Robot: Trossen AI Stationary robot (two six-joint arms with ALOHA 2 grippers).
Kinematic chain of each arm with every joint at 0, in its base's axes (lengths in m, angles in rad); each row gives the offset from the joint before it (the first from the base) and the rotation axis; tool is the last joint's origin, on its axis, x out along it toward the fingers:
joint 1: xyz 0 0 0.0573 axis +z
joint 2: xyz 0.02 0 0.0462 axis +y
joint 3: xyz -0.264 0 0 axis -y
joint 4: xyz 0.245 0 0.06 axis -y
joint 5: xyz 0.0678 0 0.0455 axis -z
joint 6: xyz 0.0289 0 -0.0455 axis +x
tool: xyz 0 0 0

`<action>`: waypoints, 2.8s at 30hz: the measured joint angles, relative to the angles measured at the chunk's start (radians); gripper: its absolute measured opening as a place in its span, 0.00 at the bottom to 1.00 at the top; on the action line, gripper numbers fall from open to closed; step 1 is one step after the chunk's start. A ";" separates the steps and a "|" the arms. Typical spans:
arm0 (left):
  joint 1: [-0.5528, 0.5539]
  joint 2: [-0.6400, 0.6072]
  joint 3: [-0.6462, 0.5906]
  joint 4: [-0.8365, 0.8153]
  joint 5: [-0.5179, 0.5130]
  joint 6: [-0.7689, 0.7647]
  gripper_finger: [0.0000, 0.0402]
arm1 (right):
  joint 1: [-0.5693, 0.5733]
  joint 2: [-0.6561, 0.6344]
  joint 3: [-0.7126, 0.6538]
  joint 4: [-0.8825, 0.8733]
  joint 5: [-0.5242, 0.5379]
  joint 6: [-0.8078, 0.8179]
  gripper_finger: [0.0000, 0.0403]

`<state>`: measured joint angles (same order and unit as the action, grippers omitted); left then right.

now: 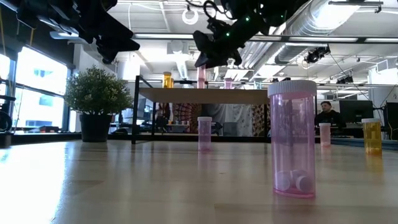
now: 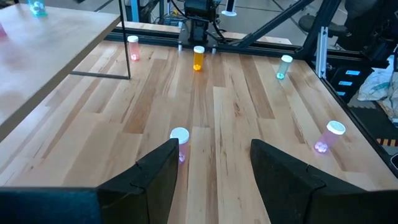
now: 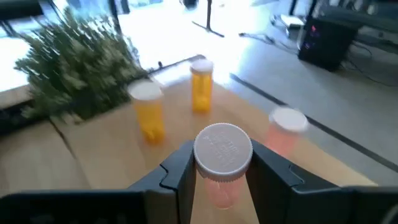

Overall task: Pick and place medicine bottles onto shelf by color
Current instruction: Put the bottom pink pill bottle aligned with the other pink pill bottle on the shelf, then put the left green pill bottle aligned with the other green pill bottle on the shelf

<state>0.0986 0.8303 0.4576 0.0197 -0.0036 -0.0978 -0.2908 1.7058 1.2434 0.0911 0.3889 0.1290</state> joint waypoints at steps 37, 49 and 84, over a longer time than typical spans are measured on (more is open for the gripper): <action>0.000 0.000 0.000 0.007 0.000 0.005 0.47 | -0.043 0.058 -0.005 -0.006 -0.068 0.002 0.28; 0.000 0.000 0.000 0.007 0.000 0.005 0.47 | -0.043 0.058 -0.005 -0.015 -0.069 0.002 0.28; 0.000 0.000 0.000 0.007 -0.008 0.016 0.47 | -0.043 0.000 -0.005 0.010 -0.063 -0.024 0.46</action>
<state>0.0990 0.8303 0.4578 0.0269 -0.0118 -0.0821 -0.3340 1.7055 1.2381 0.1013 0.3256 0.1047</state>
